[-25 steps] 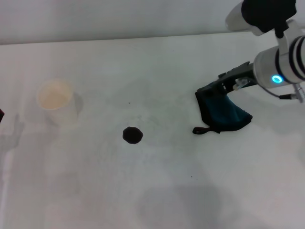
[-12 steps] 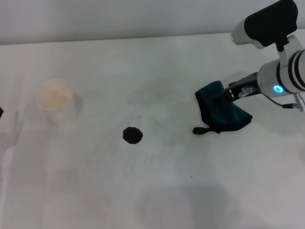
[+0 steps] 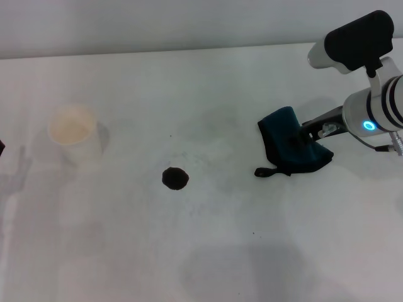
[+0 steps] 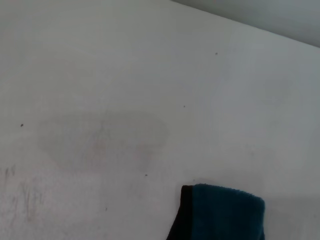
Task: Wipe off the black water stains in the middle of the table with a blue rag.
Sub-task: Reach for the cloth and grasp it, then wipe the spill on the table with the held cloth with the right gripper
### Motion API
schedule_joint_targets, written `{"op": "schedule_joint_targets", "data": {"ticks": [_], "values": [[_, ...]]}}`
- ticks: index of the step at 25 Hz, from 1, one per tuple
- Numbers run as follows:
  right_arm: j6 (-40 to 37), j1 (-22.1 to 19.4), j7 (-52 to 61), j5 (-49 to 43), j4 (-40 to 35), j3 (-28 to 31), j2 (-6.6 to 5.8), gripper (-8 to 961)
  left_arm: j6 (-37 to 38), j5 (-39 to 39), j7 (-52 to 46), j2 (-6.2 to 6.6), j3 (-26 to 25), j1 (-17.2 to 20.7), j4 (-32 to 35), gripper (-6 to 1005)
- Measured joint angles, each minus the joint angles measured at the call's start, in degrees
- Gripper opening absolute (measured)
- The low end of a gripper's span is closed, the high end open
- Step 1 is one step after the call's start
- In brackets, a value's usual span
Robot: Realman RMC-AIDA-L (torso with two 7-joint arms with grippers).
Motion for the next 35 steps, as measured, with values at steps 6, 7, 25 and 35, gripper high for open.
{"op": "schedule_joint_targets", "data": {"ticks": [6, 7, 25, 35], "values": [[-0.6, 0.1, -0.2, 0.1, 0.3, -0.2, 0.04, 502, -0.7, 0.0, -0.5, 0.00, 0.0, 0.0, 0.0, 891], [-0.7, 0.1, -0.2, 0.1, 0.3, -0.2, 0.04, 499, -0.7, 0.0, -0.5, 0.00, 0.0, 0.0, 0.0, 891], [-0.1, 0.4, 0.1, 0.2, 0.4, -0.5, 0.14, 131, -0.7, 0.0, -1.3, 0.00, 0.0, -0.2, 0.0, 892], [1.6, 3.1, 1.2, 0.7, 3.1, 0.7, 0.08, 106, -0.7, 0.5, -5.9, 0.09, 0.4, -1.3, -1.9, 892]]}}
